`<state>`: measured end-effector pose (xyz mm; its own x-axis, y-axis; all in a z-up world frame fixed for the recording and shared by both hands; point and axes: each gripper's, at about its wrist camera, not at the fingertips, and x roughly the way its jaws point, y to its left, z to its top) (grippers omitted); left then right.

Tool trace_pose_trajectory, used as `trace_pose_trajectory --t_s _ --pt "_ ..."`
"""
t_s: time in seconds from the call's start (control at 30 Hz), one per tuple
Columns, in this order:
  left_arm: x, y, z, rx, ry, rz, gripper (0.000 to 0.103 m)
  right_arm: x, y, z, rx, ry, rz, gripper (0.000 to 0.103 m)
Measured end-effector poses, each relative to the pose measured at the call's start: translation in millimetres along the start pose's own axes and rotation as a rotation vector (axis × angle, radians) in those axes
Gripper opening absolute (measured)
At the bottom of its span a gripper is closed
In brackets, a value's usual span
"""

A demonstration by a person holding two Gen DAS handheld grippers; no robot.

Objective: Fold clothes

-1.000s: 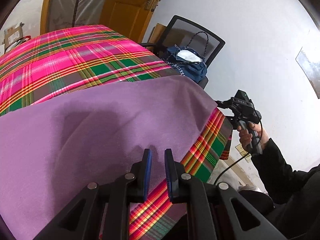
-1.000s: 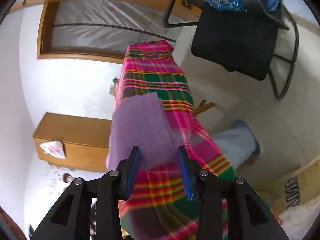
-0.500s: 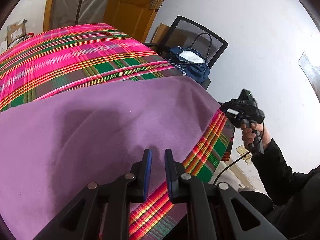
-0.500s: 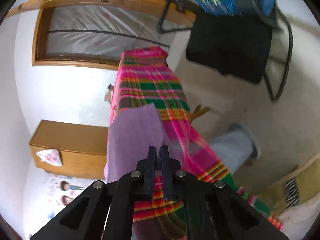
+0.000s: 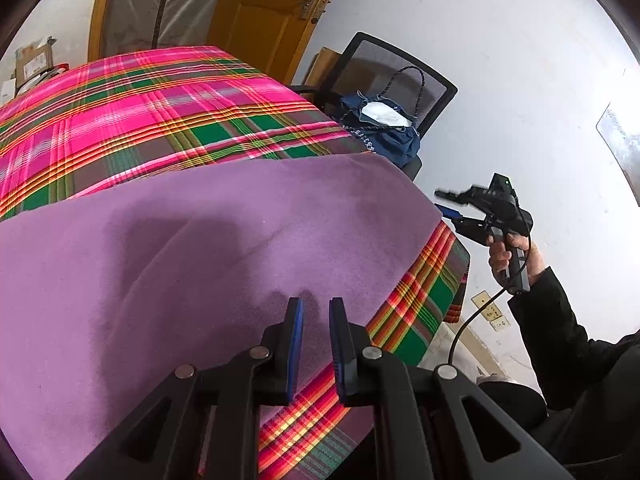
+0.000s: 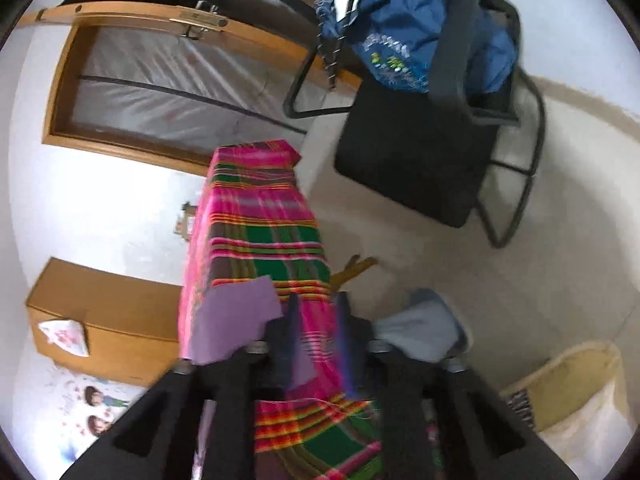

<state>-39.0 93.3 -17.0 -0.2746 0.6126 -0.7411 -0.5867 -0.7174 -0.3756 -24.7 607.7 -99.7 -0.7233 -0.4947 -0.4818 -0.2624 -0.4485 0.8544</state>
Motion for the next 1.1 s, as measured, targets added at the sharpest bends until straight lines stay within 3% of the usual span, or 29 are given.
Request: trace_pose_trajectory --t_s 0.17,0.37,0.43,0.5,0.57,0.77,0.93,1.03,1.1 --pt "0.2 -0.3 0.8 -0.007 -0.004 -0.001 0.013 51.6 21.4 16.2 -0.074 0.137 0.121 0.054" --pt "-5.4 3.4 -0.8 -0.021 -0.016 0.013 0.013 101.4 19.7 20.9 -0.056 0.269 0.189 0.055" --pt "-5.9 7.7 -0.9 -0.034 -0.017 0.019 0.013 104.1 27.5 16.6 -0.093 0.272 0.204 0.047" --pt "-4.4 12.2 -0.2 -0.049 -0.013 0.022 0.013 105.0 35.6 14.7 -0.132 0.267 0.204 0.017" --pt "-2.3 13.6 1.3 -0.054 -0.008 0.023 0.013 99.5 45.7 15.6 -0.183 0.24 0.181 0.006" --pt "-0.2 11.2 2.6 -0.043 -0.012 0.008 0.013 77.0 61.8 30.7 -0.265 0.125 0.11 0.004" --pt "0.5 15.2 -0.5 -0.059 -0.012 0.012 0.013 89.9 55.5 29.2 -0.276 0.132 0.039 0.004" --pt "-2.1 16.5 -2.4 -0.063 -0.016 0.013 0.013 98.5 47.1 27.1 -0.253 0.181 0.04 0.004" --pt "-4.5 17.1 -3.2 -0.064 -0.021 0.014 0.013 94.0 42.1 28.4 -0.222 0.174 -0.004 0.018"
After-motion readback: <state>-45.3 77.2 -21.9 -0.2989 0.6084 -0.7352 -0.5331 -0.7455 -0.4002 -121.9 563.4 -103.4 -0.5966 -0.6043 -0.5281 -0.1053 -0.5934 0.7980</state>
